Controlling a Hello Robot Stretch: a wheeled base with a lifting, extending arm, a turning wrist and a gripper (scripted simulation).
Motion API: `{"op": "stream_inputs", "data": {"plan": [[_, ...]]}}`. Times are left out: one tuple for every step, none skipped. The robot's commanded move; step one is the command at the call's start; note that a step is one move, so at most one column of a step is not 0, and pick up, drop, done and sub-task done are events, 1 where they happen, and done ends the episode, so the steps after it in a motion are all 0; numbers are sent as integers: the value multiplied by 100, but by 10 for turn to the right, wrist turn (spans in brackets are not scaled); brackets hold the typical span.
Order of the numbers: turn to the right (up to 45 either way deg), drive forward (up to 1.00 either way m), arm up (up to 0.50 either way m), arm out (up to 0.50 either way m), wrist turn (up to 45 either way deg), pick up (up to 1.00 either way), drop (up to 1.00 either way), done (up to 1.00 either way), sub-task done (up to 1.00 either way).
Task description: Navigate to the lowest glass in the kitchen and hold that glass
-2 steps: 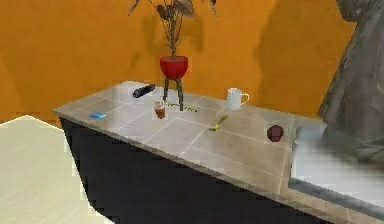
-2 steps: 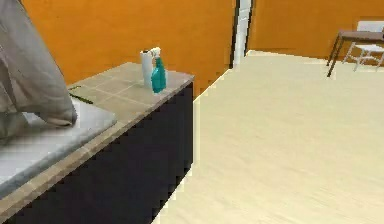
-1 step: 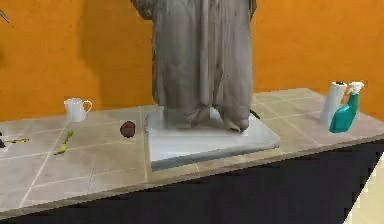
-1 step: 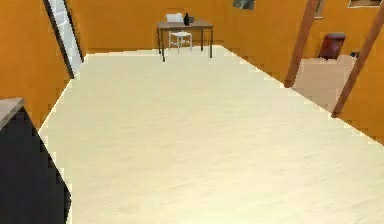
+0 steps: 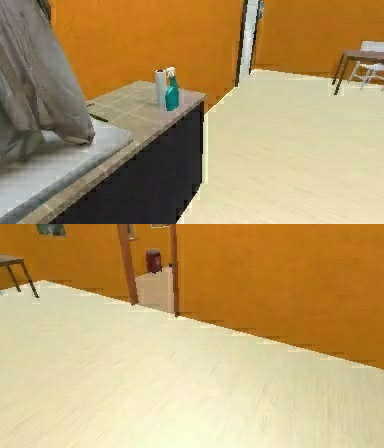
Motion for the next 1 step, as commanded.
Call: {"op": "stream_inputs", "data": {"plan": [[450, 0, 0, 0, 0, 0, 0, 0, 0]]}}
